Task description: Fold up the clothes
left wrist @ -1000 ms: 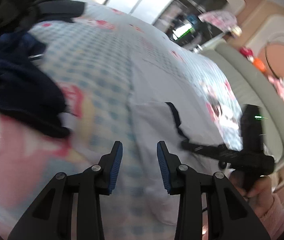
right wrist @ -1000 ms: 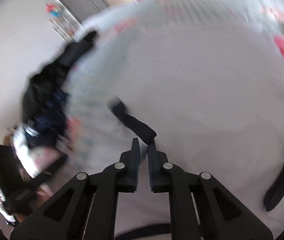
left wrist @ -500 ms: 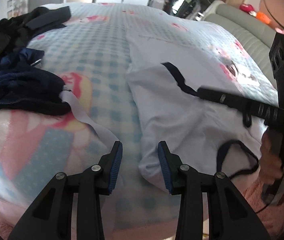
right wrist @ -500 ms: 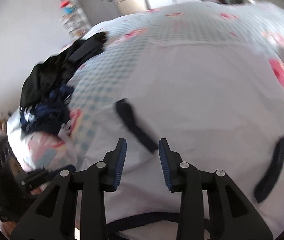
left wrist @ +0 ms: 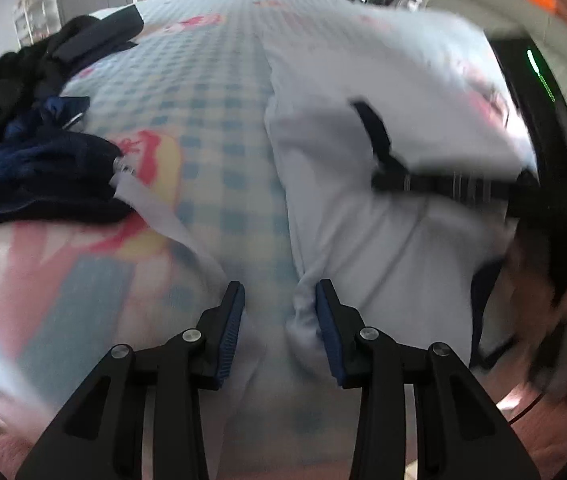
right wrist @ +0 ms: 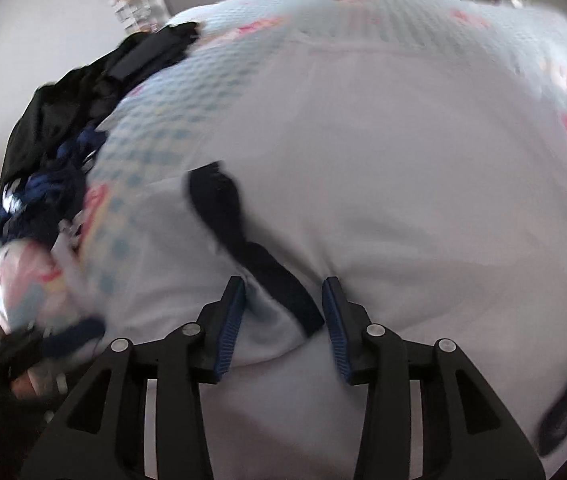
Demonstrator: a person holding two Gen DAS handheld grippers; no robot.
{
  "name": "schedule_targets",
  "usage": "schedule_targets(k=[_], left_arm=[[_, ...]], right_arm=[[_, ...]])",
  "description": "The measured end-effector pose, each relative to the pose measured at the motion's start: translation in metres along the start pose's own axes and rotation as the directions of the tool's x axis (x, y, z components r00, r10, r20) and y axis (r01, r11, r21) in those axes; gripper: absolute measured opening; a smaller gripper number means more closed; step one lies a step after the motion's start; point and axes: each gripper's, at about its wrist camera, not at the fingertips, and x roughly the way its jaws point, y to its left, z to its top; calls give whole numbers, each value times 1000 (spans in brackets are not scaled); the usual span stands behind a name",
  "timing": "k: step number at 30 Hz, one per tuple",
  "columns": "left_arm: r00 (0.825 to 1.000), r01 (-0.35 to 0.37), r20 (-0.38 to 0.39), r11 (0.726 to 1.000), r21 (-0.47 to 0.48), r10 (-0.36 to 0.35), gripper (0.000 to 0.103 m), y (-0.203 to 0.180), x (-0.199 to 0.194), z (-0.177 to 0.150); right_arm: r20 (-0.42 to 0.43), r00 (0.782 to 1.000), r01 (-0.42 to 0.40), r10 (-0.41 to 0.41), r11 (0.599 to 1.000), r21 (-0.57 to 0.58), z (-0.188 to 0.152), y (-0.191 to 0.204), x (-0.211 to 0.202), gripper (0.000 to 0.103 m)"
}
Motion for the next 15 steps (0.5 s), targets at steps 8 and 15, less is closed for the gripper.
schedule_targets(k=[8, 15], left_arm=[[985, 134, 133, 973, -186, -110, 39, 27, -35, 11], [987, 132, 98, 990, -40, -128, 39, 4, -2, 88]], right_arm=[[131, 990, -62, 60, 998, 12, -18, -11, -85, 41], [165, 986, 8, -24, 995, 95, -61, -53, -134, 41]])
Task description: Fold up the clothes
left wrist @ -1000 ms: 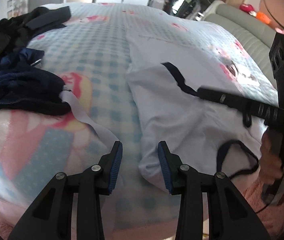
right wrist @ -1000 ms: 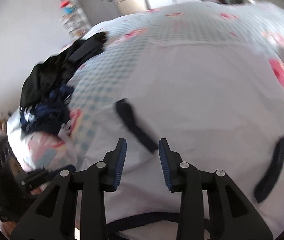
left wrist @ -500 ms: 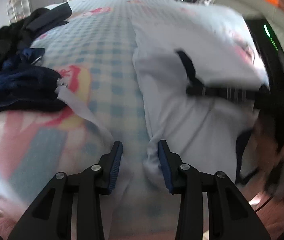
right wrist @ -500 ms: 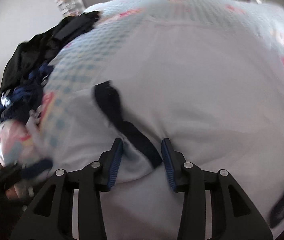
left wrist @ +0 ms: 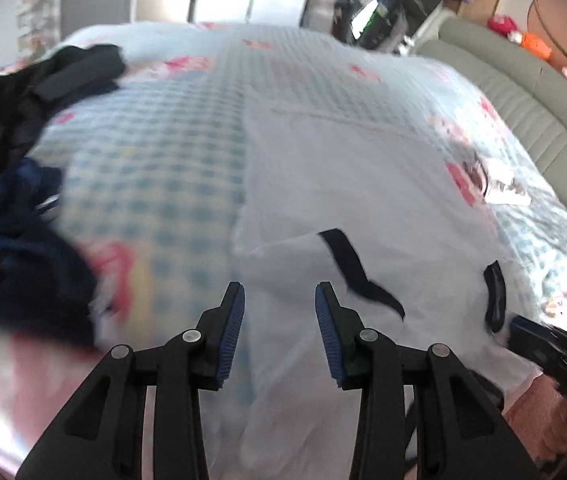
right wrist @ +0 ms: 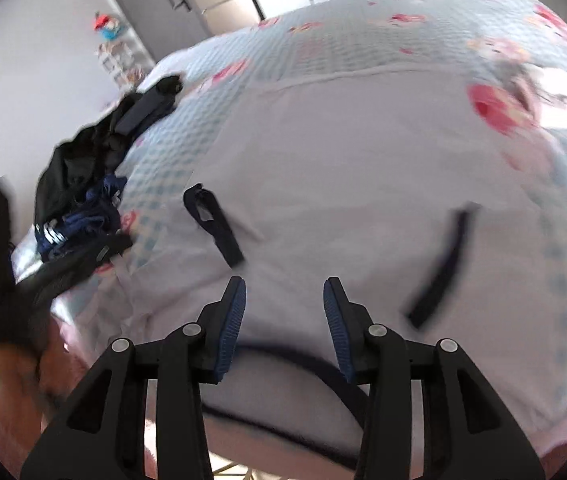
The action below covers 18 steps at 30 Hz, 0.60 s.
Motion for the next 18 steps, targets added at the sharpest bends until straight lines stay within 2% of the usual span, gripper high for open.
schedule_targets(k=[1, 4, 6, 8, 9, 13, 15, 18], left_arm=[[999, -1, -37, 1000, 7, 2, 39, -2, 13, 2], [986, -37, -159, 999, 31, 42, 38, -13, 56, -5], [988, -78, -128, 996, 47, 84, 39, -22, 50, -9], [988, -118, -96, 991, 59, 123, 39, -30, 44, -13], [990, -118, -72, 992, 36, 121, 39, -30, 32, -16], [991, -133, 23, 989, -58, 135, 39, -25, -21, -45], [988, -144, 50, 985, -92, 149, 39, -19, -42, -65], [989, -146, -23, 984, -104, 144, 39, -7, -41, -93]], right_arm=[[15, 1000, 12, -13, 1000, 12, -4, -7, -9, 43], [43, 991, 128, -128, 992, 10, -16, -31, -23, 46], [19, 985, 171, -172, 984, 37, -25, -51, -19, 46], [-9, 984, 177, -177, 981, 83, -33, -70, -13, 46], [-17, 985, 173, -172, 979, 111, -38, -78, -10, 46], [78, 995, 45, -66, 968, 245, -51, -101, -21, 46], [114, 991, 41, -74, 963, 267, -51, -108, -27, 46], [75, 989, 106, -127, 967, 233, -53, -110, -19, 46]])
